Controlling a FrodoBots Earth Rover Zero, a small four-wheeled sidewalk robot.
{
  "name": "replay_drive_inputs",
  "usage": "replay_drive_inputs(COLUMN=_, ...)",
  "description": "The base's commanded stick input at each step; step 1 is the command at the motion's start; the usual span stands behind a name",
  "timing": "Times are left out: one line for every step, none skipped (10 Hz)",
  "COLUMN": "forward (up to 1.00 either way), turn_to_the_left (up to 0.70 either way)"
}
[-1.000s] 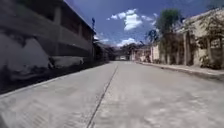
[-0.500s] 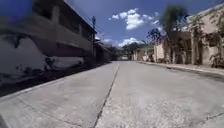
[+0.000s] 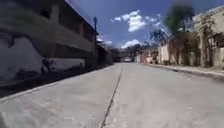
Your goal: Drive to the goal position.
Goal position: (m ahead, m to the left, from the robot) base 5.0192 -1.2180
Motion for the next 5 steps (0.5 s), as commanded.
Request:
replay_drive_inputs(forward=1.0, turn_to_the_left=0.0)
replay_drive_inputs(forward=1.0, turn_to_the_left=-0.29)
replay_drive_inputs(forward=1.0, turn_to_the_left=-0.37)
replay_drive_inputs(forward=1.0, turn_to_the_left=-0.39)
replay_drive_inputs(forward=1.0, turn_to_the_left=-0.33)
